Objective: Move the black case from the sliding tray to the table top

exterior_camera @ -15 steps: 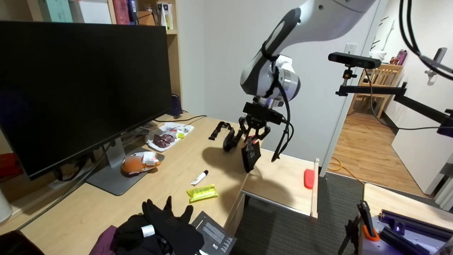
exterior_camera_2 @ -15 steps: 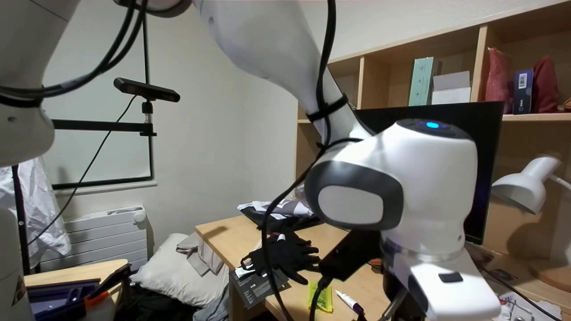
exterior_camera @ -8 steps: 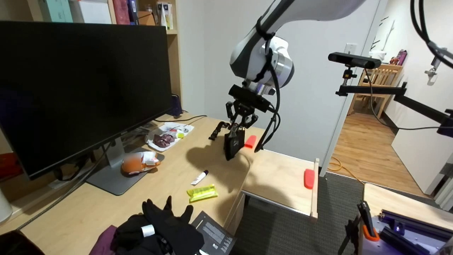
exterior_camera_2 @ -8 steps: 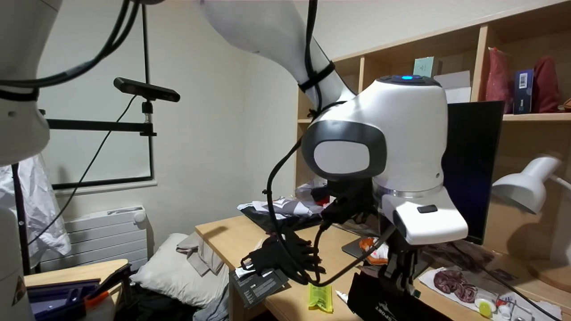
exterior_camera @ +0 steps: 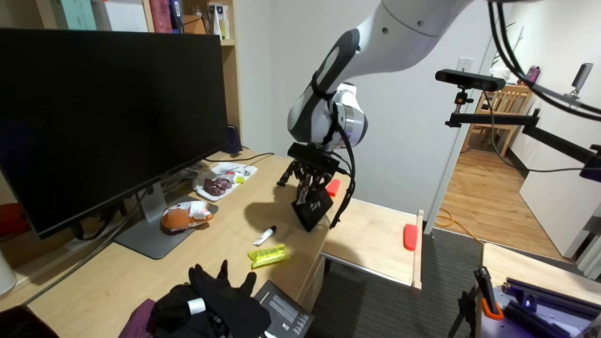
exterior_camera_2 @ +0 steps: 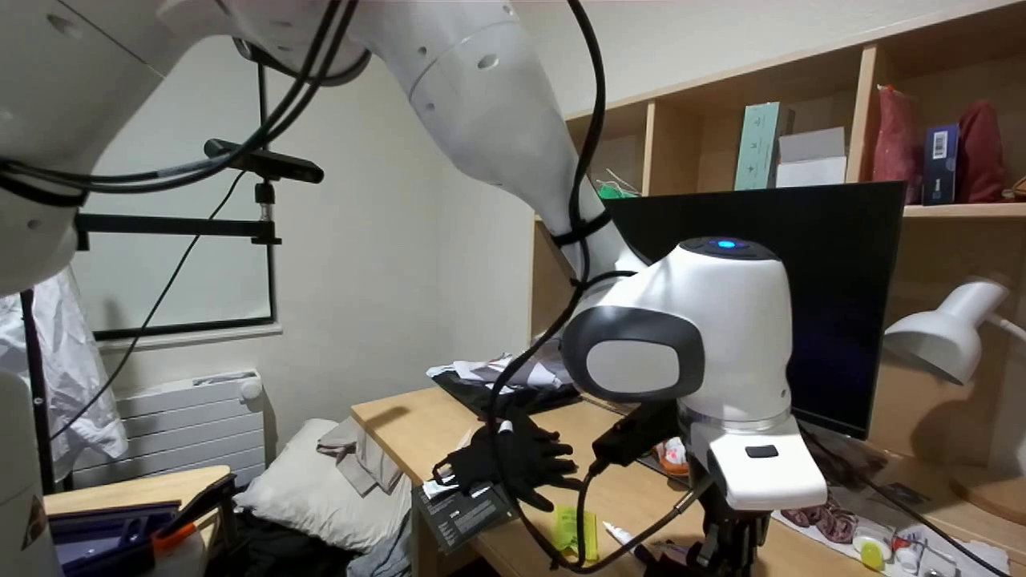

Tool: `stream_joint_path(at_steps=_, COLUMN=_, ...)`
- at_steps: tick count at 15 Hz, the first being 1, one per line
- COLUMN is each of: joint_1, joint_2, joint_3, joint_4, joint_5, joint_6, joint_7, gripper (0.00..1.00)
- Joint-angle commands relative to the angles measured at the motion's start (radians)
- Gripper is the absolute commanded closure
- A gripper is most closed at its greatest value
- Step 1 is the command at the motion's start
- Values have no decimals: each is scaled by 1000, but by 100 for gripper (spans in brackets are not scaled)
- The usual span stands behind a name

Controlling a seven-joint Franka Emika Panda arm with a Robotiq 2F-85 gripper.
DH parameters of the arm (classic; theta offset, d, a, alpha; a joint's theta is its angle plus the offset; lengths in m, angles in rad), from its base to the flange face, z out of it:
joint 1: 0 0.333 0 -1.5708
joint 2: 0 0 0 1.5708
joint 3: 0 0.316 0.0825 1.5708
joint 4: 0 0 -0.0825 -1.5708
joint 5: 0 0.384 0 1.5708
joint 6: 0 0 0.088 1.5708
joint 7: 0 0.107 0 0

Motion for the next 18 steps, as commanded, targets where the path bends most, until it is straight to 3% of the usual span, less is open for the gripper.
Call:
stream_joint_path(at_steps=1, joint_1=41, joint_2=87, joint_3=-49, joint_4=77, joint_5=-76, joint_6=7, joint_7=99, gripper=90)
stream_joint_path(at_steps=3, joint_1=47, joint_2=123, joint_3=-56, joint_4=107, joint_5=-105, joint_6=10, joint_7=117, gripper=84)
stream_joint_path(at_steps=4, joint_1=48, joint_2=136, joint_3=-57, joint_4=118, joint_5=-116, joint_6=15, joint_7=117, gripper=62)
stream_joint_path(at_steps=8, joint_1=33, joint_2=151, joint_3=-37, joint_4=133, joint_5=-118, joint_6=34, joint_7=97, gripper=41)
stream_joint_path(at_steps=14, joint_1=4, joint_2=46, joint_3=8, joint_4=65, joint_5=-90, joint_6=25, joint_7=57, gripper=2)
stream_joint_path(at_steps=18, joint_1=26, joint_2=-88, joint_3=-40, joint_4=-41, joint_5=-130, joint_6=-31, joint_7=70, gripper=0)
